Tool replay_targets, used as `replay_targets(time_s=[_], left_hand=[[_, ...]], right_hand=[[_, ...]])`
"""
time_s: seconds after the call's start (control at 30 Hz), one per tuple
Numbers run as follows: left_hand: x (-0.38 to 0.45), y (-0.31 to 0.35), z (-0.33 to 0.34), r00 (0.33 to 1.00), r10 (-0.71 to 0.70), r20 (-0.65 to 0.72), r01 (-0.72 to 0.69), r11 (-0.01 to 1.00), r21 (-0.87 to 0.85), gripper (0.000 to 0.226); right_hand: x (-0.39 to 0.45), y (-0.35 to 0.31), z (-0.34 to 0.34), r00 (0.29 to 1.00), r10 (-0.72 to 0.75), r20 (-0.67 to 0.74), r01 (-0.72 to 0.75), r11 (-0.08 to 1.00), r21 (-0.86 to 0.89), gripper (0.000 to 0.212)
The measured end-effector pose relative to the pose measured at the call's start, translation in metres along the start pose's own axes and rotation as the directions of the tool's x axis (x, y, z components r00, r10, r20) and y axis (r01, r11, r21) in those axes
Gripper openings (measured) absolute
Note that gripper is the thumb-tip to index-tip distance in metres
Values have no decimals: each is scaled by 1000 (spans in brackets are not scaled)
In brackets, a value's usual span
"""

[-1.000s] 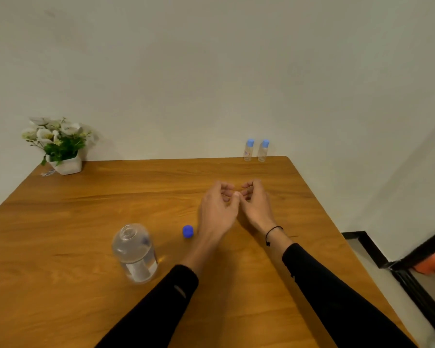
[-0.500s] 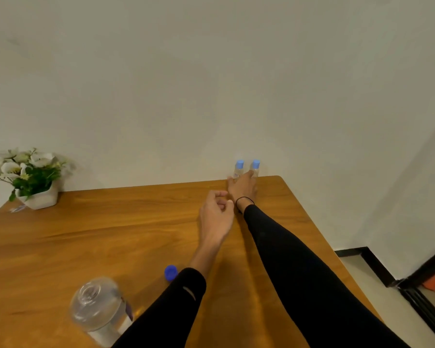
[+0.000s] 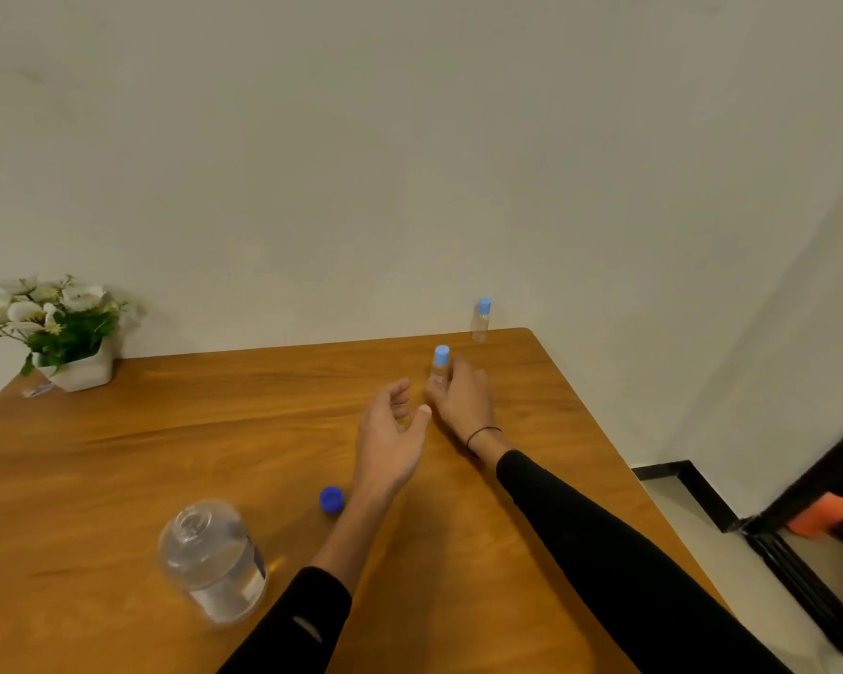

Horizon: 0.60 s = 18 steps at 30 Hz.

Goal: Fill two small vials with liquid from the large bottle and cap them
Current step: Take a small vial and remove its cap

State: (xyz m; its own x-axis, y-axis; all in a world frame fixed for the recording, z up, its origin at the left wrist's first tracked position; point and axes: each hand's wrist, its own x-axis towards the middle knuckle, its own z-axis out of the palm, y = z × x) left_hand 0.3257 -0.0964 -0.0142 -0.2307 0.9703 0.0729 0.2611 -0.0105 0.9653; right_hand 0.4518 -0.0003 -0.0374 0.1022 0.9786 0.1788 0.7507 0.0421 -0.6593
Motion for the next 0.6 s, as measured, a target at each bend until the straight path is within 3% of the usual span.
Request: replay_targets(time_s=[0.2, 0.27, 0.4, 0.6], left_hand=[[-65, -18, -24, 992, 21, 121, -23, 1000, 11, 68], [-89, -22, -33, 991, 32, 127, -35, 999, 23, 58], [-122, -25, -56, 993, 79, 85, -77, 997, -27, 11], [-155, -25, -94, 978, 196, 67, -204, 969, 140, 20]], right_hand=[[-128, -18, -35, 980, -174, 97, 173, 985, 22, 19], [-161, -29, -45, 971, -209, 117, 208, 978, 22, 15], [-205, -47, -55, 951, -272, 148, 279, 960, -29, 14], [-240, -71, -91, 937, -302, 174, 269, 944, 188, 29]])
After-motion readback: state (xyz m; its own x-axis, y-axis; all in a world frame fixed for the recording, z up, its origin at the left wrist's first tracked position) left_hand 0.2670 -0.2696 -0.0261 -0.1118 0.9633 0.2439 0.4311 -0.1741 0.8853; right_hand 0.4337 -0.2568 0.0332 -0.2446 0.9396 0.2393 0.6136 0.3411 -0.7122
